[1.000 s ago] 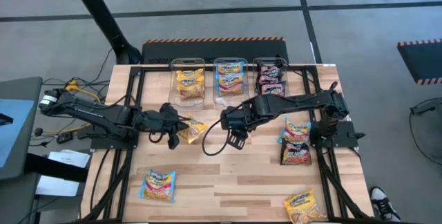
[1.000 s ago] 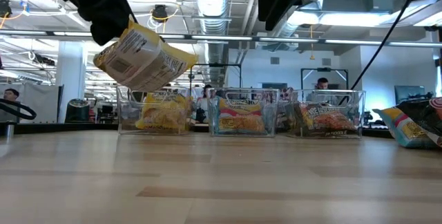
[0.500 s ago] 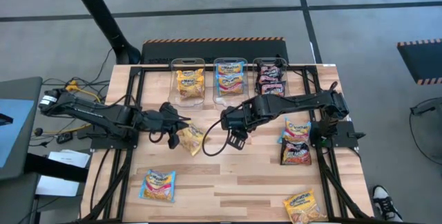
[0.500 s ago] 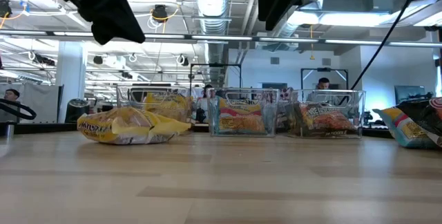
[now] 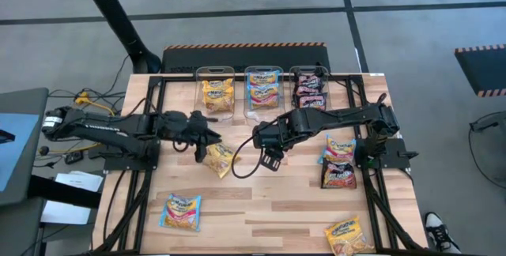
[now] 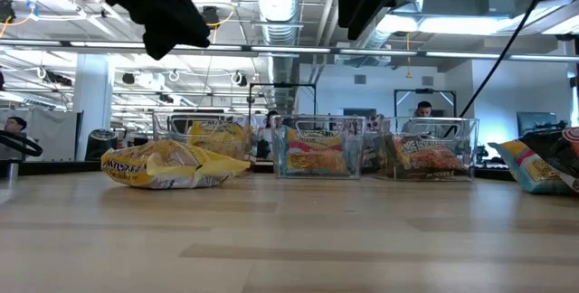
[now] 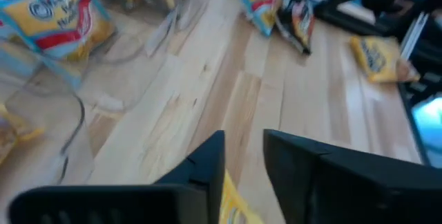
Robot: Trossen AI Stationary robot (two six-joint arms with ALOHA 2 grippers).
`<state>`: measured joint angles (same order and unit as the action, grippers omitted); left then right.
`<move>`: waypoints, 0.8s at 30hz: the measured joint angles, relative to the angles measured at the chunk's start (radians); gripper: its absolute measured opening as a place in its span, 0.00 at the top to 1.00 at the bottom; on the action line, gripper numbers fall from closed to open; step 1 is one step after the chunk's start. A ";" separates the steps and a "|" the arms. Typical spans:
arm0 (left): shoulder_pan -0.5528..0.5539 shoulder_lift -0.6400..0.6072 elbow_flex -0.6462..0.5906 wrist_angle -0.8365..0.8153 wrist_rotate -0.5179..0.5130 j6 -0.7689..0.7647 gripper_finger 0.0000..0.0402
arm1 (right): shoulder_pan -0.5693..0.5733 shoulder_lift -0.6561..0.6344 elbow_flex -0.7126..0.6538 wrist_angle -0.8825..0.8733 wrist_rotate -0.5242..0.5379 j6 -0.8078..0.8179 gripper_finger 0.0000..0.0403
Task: Sort Maruchan noodles
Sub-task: Put the yellow noodle pack into the left transparent bin
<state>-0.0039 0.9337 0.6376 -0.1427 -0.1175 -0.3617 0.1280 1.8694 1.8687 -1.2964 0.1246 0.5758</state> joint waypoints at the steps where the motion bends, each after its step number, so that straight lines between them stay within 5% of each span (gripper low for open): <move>1: 0.014 0.000 0.000 0.016 0.009 -0.001 0.77 | 0.000 0.000 0.000 0.000 0.000 -0.001 0.52; 9: 0.141 0.000 0.072 0.066 0.076 -0.093 0.57 | -0.001 0.000 0.000 0.000 0.000 -0.008 0.52; 13: 0.196 0.000 0.188 -0.099 0.185 -0.042 0.54 | -0.001 0.000 0.000 0.000 0.000 -0.011 0.52; 18: 0.187 0.000 0.315 -0.351 0.191 0.110 0.55 | -0.001 0.000 0.000 0.000 0.000 -0.011 0.52; 24: 0.106 0.002 0.327 -0.529 0.191 0.150 0.55 | -0.001 0.000 0.000 0.000 0.000 -0.010 0.52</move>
<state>0.1017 0.9359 0.9647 -0.6719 0.0731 -0.2118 0.1272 1.8698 1.8687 -1.2964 0.1242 0.5660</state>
